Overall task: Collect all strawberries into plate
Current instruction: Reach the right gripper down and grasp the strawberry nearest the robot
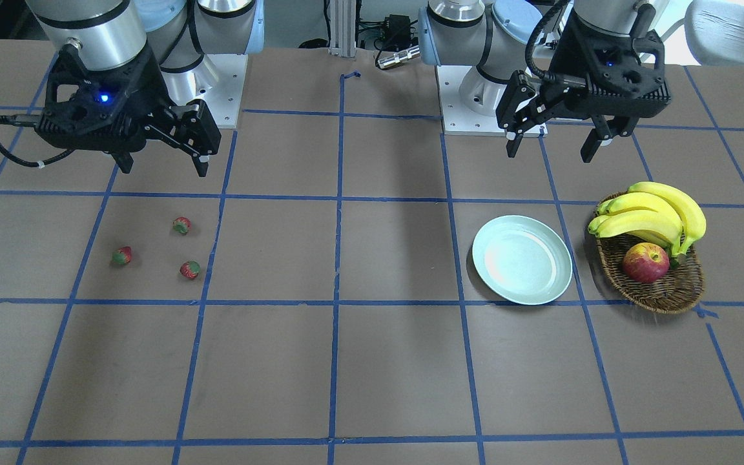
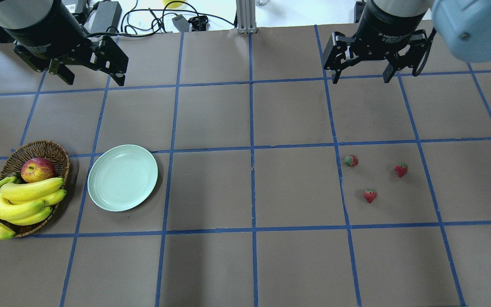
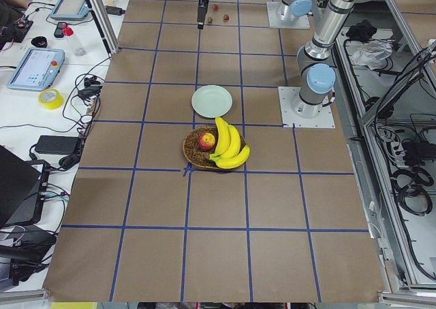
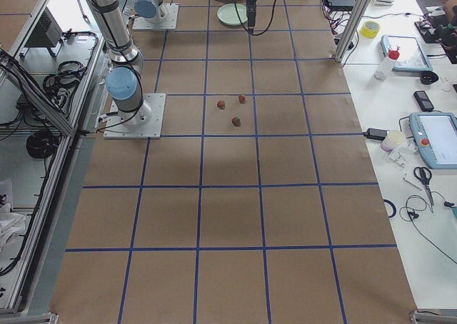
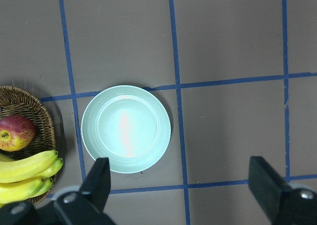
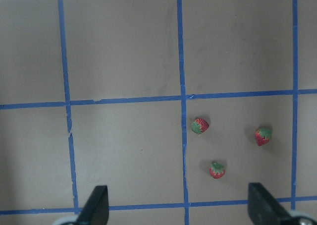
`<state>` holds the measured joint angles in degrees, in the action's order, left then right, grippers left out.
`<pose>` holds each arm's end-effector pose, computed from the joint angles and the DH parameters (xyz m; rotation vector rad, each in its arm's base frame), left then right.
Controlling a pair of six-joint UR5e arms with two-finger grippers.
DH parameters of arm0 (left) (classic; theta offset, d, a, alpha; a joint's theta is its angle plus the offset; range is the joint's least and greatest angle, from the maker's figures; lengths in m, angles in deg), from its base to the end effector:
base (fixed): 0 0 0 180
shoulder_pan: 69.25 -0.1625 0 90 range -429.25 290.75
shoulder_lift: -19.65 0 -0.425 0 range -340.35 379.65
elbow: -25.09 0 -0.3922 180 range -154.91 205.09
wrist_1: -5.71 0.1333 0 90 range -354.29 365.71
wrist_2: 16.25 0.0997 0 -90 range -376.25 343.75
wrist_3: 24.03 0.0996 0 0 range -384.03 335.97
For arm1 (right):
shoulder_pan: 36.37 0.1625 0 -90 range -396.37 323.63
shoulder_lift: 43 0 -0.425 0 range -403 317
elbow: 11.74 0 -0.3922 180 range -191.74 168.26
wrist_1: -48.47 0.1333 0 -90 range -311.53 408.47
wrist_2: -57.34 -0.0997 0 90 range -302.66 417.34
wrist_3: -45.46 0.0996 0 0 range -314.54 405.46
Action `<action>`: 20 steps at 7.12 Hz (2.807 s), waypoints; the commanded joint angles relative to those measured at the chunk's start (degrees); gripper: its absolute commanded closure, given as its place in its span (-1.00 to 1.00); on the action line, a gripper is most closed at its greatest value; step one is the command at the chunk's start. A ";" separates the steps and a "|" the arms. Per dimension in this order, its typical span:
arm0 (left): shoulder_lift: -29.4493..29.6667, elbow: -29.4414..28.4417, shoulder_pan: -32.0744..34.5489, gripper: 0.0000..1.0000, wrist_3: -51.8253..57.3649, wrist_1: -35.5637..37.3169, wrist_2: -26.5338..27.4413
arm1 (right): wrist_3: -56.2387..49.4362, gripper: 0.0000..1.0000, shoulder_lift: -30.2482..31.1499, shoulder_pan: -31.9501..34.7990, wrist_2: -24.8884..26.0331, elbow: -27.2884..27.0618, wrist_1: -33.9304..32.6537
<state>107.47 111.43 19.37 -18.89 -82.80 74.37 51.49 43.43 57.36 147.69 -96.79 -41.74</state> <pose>-0.1205 -0.4886 0.5410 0.1012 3.1156 -0.1984 0.1663 -0.5112 0.4993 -0.0631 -3.1369 0.0442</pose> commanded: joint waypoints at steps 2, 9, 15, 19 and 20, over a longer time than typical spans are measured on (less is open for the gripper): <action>0.16 0.32 1.63 -1.00 -1.89 0.00 0.52 | 0.55 -1.00 -4.95 -0.04 -1.05 -4.30 -2.05; -0.10 0.93 1.82 -1.00 -2.42 0.52 0.79 | -14.18 -1.00 -12.86 -8.01 -0.18 -33.15 -45.58; -0.19 1.02 1.82 -1.00 -2.42 0.52 0.70 | -14.38 0.68 -13.75 -8.83 -0.62 -35.27 -45.14; -0.28 0.93 1.82 -1.00 -1.89 0.52 0.88 | -0.83 0.70 -12.78 -3.76 -6.04 -31.66 -44.43; -0.37 1.02 1.82 -1.00 -1.89 0.52 0.96 | 6.55 0.71 -13.56 0.79 -6.24 -31.66 -44.78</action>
<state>107.19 112.43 21.18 -20.88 -82.27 75.25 49.42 30.40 53.29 142.80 -128.79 -86.30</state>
